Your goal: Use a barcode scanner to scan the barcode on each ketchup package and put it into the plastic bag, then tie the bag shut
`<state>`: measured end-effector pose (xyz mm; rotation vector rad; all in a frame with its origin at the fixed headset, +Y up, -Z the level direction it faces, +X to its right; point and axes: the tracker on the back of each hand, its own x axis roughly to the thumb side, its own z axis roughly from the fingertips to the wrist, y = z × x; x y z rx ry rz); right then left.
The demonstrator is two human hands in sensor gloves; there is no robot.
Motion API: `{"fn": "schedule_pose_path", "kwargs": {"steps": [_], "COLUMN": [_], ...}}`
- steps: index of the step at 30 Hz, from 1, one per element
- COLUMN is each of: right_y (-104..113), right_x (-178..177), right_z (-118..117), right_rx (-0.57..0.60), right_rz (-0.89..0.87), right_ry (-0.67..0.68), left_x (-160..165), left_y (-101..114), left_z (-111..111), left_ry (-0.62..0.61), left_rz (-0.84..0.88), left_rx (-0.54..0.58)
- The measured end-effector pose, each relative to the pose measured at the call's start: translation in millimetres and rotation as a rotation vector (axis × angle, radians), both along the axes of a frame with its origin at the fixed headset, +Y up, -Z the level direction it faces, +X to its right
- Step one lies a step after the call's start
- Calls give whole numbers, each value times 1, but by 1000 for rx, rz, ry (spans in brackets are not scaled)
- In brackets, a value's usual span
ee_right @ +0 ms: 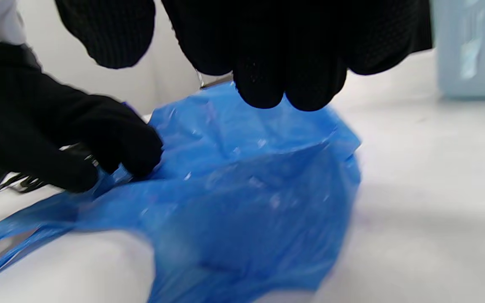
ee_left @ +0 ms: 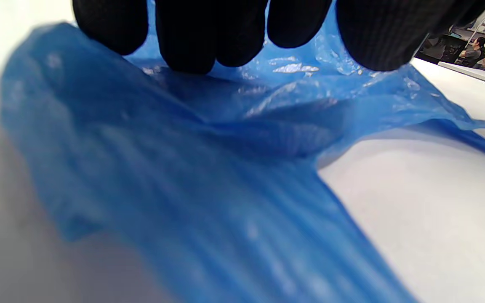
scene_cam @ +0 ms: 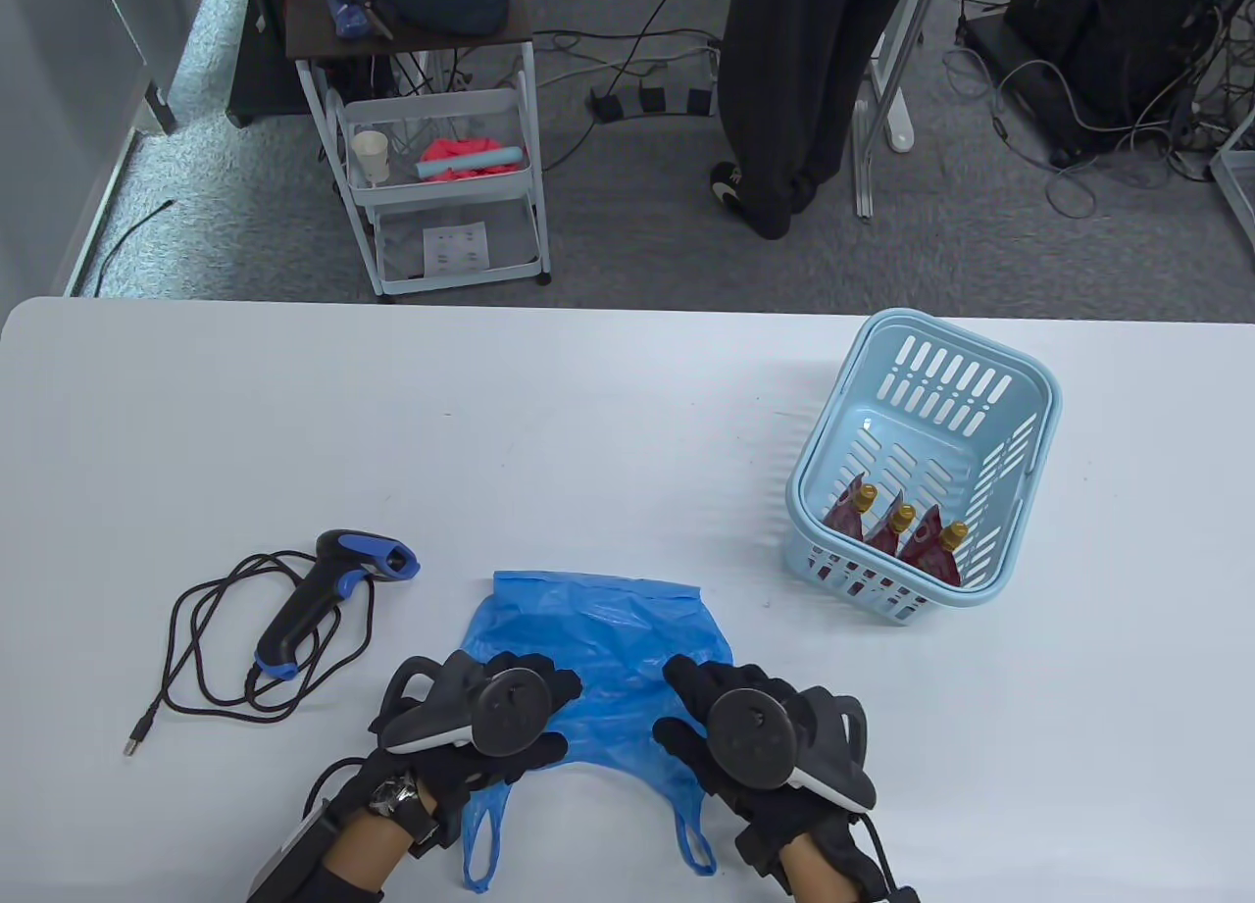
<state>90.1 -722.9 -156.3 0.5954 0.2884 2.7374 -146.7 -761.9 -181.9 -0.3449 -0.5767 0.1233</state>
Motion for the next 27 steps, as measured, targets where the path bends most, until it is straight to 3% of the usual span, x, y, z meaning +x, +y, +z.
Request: {"fn": "schedule_pose_path", "kwargs": {"steps": [7, 14, 19, 27], "right_y": [-35, -49, -53, -53], "right_x": [-23, -29, -39, -35], "right_z": [-5, -5, 1, -5], "right_rx": [-148, -254, -141, -109], "right_rz": [175, 298, 409, 306], "right_ry": [93, 126, 132, 59], "left_x": [0, 0, 0, 1], "left_y": [-5, -8, -8, -8], "left_z": [0, 1, 1, 2], "left_ry": [2, -8, -13, -14], "left_rz": [8, -19, -31, -38], "left_rx": [-16, -18, -22, -21]}}
